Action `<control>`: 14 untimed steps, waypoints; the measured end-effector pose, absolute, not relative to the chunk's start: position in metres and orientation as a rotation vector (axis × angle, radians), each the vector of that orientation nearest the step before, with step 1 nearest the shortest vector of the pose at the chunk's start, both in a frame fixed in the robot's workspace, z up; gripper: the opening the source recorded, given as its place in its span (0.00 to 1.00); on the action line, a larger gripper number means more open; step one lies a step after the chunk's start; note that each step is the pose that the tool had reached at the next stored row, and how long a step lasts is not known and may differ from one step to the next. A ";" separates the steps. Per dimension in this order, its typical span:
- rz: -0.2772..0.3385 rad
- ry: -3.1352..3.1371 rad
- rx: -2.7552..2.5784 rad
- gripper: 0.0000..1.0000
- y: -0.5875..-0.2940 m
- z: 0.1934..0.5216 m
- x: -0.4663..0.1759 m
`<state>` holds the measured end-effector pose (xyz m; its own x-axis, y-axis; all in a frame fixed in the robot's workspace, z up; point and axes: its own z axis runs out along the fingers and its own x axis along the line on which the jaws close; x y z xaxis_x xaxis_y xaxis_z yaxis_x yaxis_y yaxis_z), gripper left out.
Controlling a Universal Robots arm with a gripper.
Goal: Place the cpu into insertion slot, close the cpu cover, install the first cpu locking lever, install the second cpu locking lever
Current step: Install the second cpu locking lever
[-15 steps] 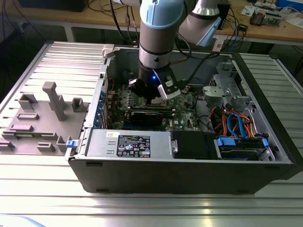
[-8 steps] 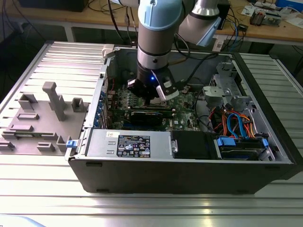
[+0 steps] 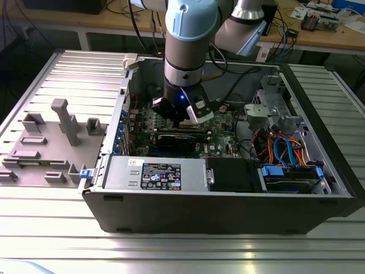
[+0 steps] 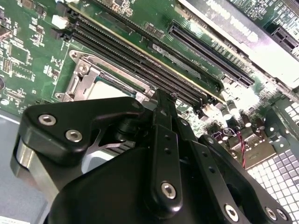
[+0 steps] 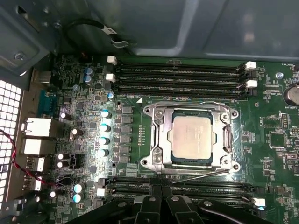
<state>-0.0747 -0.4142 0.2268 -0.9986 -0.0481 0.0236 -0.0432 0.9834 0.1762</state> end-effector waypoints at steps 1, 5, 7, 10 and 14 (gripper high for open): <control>-0.288 -3.099 0.072 0.11 -0.414 0.226 -0.075; -0.313 -3.097 0.072 0.11 -0.415 0.225 -0.075; -0.318 -3.096 0.072 0.11 -0.416 0.224 -0.075; -0.334 -3.095 0.072 0.11 -0.419 0.224 -0.075; -0.351 -3.093 0.072 0.11 -0.421 0.223 -0.075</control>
<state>-0.0751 -0.4207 0.2229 -0.9985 -0.0493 0.0221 -0.0431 0.9734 0.2248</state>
